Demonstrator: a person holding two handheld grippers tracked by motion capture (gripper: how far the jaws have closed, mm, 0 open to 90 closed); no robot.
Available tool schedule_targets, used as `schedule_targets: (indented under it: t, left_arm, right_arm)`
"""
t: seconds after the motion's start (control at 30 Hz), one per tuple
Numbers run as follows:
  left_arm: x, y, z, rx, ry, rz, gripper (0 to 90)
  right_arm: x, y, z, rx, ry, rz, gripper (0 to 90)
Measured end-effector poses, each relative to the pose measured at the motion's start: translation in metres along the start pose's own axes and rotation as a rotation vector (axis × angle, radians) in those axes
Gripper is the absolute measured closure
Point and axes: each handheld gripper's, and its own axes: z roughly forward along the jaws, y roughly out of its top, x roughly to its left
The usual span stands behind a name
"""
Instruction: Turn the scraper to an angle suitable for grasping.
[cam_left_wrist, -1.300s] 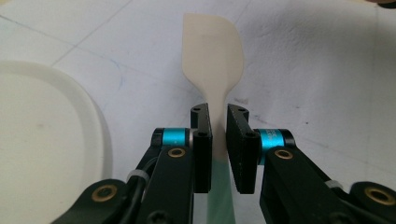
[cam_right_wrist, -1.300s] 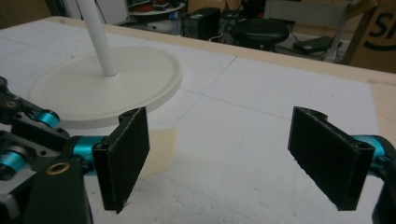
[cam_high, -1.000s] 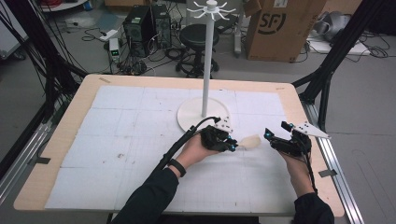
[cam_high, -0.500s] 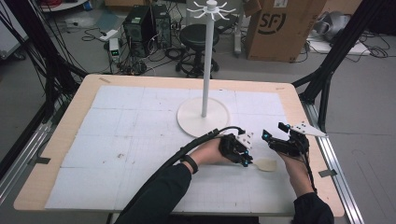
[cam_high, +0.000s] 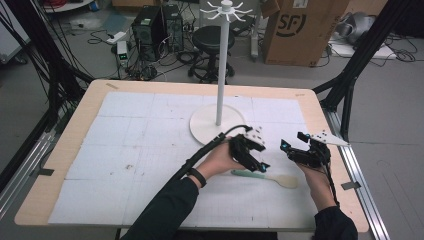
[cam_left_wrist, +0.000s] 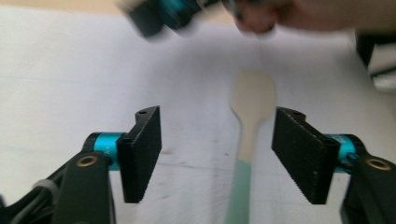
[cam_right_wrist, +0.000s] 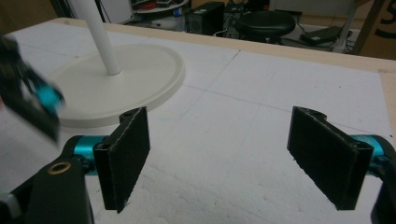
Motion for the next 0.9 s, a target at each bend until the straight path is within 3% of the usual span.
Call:
schedule_targets:
  t: [0.03, 0.1, 0.23, 0.3, 0.37, 0.5, 0.6, 0.7, 0.83, 0.9]
  left_arm:
    - [0.003, -0.001, -0.017, -0.051, 0.034, -0.03, 30.5]
    - [0.006, -0.006, -0.045, -0.101, 0.096, -0.073, 28.7]
    - [0.012, -0.024, -0.099, -0.165, 0.18, -0.134, 25.5]
    - [0.015, -0.039, -0.132, -0.209, 0.214, -0.188, 23.9]
    - [0.016, -0.056, -0.16, -0.228, 0.254, -0.211, 22.6]
    - [0.014, -0.095, -0.207, -0.286, 0.318, -0.286, 19.8]
    - [0.011, -0.12, -0.237, -0.309, 0.365, -0.301, 17.2]
    - [0.008, -0.138, -0.262, -0.334, 0.401, -0.286, 16.4]
    - [0.004, -0.155, -0.282, -0.31, 0.453, -0.249, 16.4]
    - [0.004, -0.161, -0.287, -0.304, 0.467, -0.255, 16.6]
  right_arm:
    - [0.001, 0.0, 0.0, 0.002, 0.002, 0.0, 20.5]
    - [0.003, 0.0, 0.001, 0.009, 0.012, -0.006, 20.5]
    - [0.007, -0.001, 0.004, 0.023, 0.029, -0.035, 20.5]
    - [0.008, -0.001, 0.005, 0.027, 0.033, -0.041, 20.5]
    - [0.009, -0.001, 0.005, 0.032, 0.038, -0.04, 20.5]
    - [0.008, -0.001, 0.004, 0.031, 0.039, -0.041, 20.5]
    - [0.008, -0.001, 0.005, 0.036, 0.044, -0.039, 20.4]
    - [0.01, -0.002, 0.005, 0.04, 0.048, -0.043, 20.4]
    - [0.011, -0.002, 0.006, 0.047, 0.052, -0.053, 20.4]
    - [0.011, -0.002, 0.007, 0.054, 0.054, -0.056, 20.3]
